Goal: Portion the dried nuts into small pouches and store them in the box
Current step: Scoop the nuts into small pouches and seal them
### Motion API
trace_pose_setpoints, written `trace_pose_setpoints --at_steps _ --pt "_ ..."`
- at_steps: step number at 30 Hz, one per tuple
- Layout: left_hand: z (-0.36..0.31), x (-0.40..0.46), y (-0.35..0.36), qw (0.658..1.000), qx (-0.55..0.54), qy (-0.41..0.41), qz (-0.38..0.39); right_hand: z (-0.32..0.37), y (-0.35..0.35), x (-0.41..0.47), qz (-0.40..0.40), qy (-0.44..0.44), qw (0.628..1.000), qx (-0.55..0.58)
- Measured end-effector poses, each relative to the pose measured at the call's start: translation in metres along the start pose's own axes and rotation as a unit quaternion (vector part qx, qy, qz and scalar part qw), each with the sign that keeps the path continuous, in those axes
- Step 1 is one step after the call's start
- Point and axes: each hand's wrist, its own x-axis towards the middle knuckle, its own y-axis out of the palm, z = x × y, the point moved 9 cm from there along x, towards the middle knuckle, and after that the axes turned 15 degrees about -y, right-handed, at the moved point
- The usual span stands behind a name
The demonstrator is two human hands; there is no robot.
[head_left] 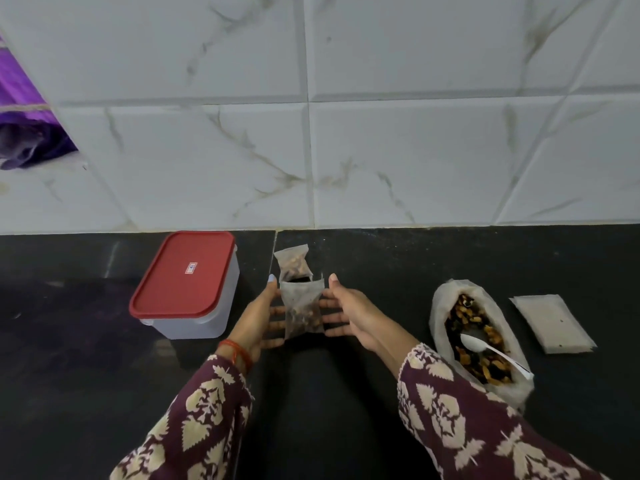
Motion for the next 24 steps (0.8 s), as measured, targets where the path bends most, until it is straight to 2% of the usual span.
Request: trace_pose_setpoints --at_steps 7,14,17,21,23,24 --pt "-0.052 0.044 -0.014 0.999 -0.01 0.034 -0.034 0.024 0.01 0.068 -0.019 -0.013 1.0 -0.02" --pt "-0.048 0.072 -0.018 0.999 -0.006 0.006 -0.036 0.005 0.007 0.088 -0.023 0.013 1.0 0.005" --pt "-0.044 0.069 -0.021 0.996 0.007 0.039 -0.083 0.004 -0.003 0.082 -0.037 0.002 0.999 0.0" --pt "-0.042 0.042 -0.014 0.97 0.108 0.148 -0.158 0.019 -0.026 0.053 -0.051 -0.081 0.988 -0.125" --pt "-0.044 0.017 0.004 0.948 0.16 0.211 -0.173 0.038 -0.04 0.028 -0.061 -0.177 0.95 -0.252" --pt "-0.046 0.003 0.015 0.934 0.184 0.25 -0.178 0.049 -0.045 0.012 -0.07 -0.232 0.91 -0.336"
